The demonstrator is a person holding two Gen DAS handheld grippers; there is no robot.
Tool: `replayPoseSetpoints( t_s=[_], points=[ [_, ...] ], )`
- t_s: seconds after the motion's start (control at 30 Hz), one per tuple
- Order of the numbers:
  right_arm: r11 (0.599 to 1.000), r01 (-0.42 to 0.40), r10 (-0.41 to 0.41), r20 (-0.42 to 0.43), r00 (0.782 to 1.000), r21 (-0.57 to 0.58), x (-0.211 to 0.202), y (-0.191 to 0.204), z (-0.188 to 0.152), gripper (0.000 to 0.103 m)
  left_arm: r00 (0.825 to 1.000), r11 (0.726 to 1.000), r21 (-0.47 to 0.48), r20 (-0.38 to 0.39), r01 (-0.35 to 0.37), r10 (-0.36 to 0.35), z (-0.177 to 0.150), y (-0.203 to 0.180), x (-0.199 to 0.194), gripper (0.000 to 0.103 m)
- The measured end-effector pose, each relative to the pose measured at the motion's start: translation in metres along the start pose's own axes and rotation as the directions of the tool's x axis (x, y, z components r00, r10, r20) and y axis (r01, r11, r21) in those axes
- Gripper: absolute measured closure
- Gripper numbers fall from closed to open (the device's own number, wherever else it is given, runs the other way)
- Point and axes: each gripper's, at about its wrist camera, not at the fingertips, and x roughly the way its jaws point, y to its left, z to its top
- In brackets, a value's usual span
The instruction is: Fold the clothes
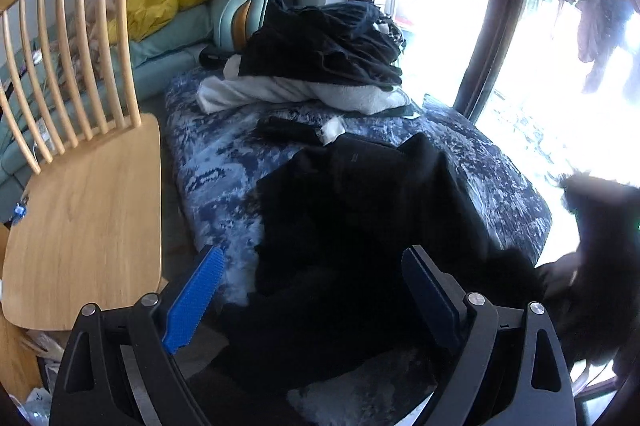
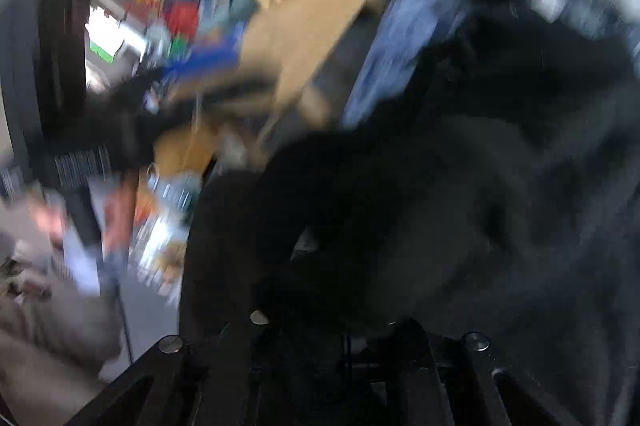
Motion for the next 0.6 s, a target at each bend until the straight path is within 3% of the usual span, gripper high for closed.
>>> replayPoseSetpoints(
  t_s=[0.13,0.37,0.5,0.6],
  points=[
    [0.993,-0.036,0.043,-0.065,0.997,0.114,0.029,-0.016,-0.023,0.093,0.997,0.997,0.006,-0.018,0.074,-0.074,0.0,-0.005,0.009,0.01],
    [0.967,-0.117,0.108,0.05,0.993,0.225,0.02,-0.029,-0.045,0.092,0.985,0.975,0.14,-0.039,0.174,-0.171,0.023,-0.065,0.042,0.01],
    [0.952,-0.157,0.134,0.104,0.986,0.263,0.019,-0.033,-0.06,0.092,0.97,0.952,0.197,-0.114,0.232,-0.213,0.046,-0.094,0.073,0.01],
    [0.94,-0.192,0.156,0.145,0.977,0.281,0.016,-0.036,-0.072,0.092,0.949,0.937,0.194,-0.188,0.289,-0.254,0.059,-0.108,0.099,0.01]
  ],
)
